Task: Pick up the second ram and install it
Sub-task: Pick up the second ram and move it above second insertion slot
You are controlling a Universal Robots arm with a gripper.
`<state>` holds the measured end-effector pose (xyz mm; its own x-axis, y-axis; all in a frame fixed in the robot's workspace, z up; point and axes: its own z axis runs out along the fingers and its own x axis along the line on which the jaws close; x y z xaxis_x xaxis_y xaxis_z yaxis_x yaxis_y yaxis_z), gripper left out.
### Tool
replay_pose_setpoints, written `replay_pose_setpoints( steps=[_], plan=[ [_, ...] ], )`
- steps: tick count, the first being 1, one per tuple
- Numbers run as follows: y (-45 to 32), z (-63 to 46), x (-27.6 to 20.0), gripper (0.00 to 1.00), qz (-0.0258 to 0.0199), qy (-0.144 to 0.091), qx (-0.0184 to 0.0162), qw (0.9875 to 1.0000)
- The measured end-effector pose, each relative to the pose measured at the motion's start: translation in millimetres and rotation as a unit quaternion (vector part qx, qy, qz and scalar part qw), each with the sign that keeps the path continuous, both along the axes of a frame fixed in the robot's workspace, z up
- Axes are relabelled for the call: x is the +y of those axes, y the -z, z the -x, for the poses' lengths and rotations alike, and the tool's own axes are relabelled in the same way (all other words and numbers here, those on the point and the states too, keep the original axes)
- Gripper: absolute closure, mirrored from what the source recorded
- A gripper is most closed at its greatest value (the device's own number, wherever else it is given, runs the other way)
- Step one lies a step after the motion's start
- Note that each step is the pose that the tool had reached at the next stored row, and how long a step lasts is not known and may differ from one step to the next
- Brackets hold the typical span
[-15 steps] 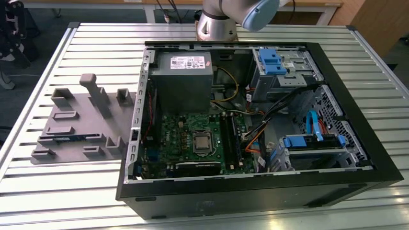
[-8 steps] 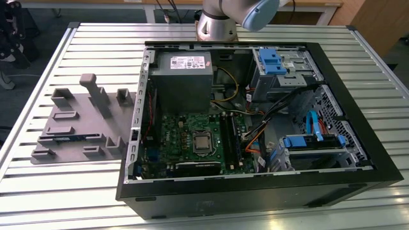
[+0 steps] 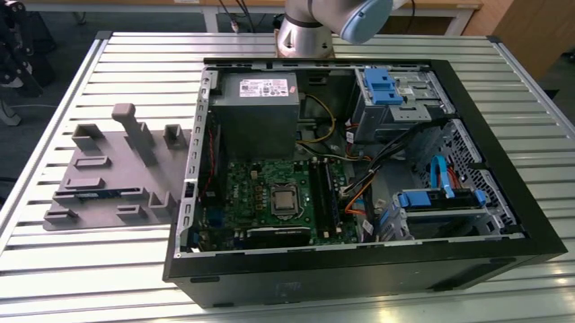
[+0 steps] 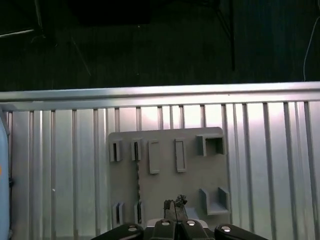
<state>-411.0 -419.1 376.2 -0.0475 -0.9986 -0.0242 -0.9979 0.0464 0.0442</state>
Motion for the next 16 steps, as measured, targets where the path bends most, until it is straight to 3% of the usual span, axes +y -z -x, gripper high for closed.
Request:
replay_pose_setpoints(
  steps=[2, 9, 11, 13, 16],
  plan=[
    [0.1, 0.0, 0.0, 0.89, 0.0, -0.011, 0.0001, 0.9999],
    [0.2, 0.0, -0.8, 0.89, 0.0, -0.012, -0.0001, 0.9999],
    [0.8, 0.0, -3.4, 0.83, -0.0001, -0.012, 0.0, 0.9999],
    [1.9, 0.0, -7.4, 0.71, -0.0007, -0.012, 0.0, 0.9999],
    [5.6, 0.0, -11.0, 0.65, -0.0017, -0.012, -0.0002, 0.9999]
  ],
)
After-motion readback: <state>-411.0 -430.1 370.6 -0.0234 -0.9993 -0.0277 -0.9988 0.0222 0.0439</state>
